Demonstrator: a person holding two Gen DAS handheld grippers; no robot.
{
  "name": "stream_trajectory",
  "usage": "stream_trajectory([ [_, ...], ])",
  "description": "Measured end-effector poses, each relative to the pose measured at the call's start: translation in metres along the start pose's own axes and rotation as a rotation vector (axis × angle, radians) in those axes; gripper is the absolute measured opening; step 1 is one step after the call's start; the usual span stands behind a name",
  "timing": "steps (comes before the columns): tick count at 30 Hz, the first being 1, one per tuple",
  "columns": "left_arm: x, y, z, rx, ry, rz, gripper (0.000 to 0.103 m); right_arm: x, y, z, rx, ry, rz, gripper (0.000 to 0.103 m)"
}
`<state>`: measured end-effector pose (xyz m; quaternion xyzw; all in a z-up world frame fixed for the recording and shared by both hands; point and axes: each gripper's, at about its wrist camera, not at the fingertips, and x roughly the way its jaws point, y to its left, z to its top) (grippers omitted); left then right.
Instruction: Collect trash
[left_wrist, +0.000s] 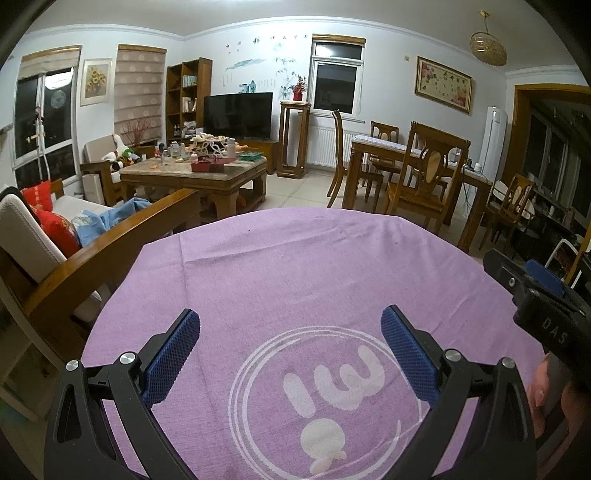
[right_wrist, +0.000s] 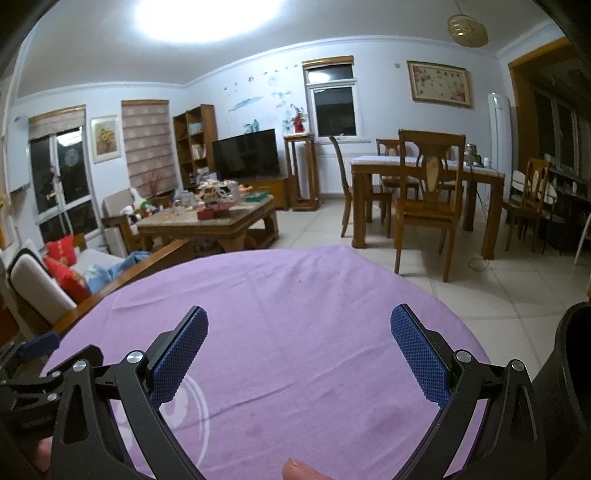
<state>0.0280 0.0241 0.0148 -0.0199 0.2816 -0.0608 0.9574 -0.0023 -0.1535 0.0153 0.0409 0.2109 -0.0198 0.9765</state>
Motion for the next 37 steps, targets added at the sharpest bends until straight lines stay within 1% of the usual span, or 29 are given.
stream_trajectory([
  [18, 0.0, -0.001, 0.0, 0.013, -0.005, 0.011, 0.098, 0.0, 0.001, 0.0, 0.004, -0.003, 0.0, 0.098],
  [20, -0.001, -0.002, 0.0, 0.018, 0.0, -0.025, 0.098, 0.0, 0.001, 0.0, 0.004, -0.003, 0.0, 0.098],
  [21, 0.0, -0.002, 0.0, 0.024, 0.012, -0.078, 0.098, 0.0, 0.001, -0.001, 0.004, -0.002, 0.0, 0.098],
  [22, 0.002, 0.0, 0.001, 0.016, 0.023, -0.107, 0.098, 0.001, 0.0, 0.0, 0.004, 0.001, 0.0, 0.098],
  [24, 0.004, 0.005, 0.002, -0.008, 0.034, -0.128, 0.098, 0.001, 0.002, -0.001, 0.004, 0.008, 0.001, 0.098],
  [26, 0.003, 0.008, 0.001, -0.024, 0.028, -0.152, 0.098, 0.0, 0.002, 0.001, 0.004, 0.014, 0.001, 0.098],
  [28, 0.001, 0.008, 0.001, -0.027, 0.019, -0.147, 0.098, -0.001, 0.003, 0.001, 0.007, 0.017, 0.002, 0.098],
  [31, 0.004, 0.003, 0.001, -0.023, 0.033, -0.096, 0.098, -0.001, 0.003, 0.001, 0.011, 0.014, 0.002, 0.098],
  [37, 0.005, 0.001, -0.002, -0.011, 0.054, -0.074, 0.098, 0.0, 0.006, 0.0, 0.013, 0.014, -0.001, 0.098],
])
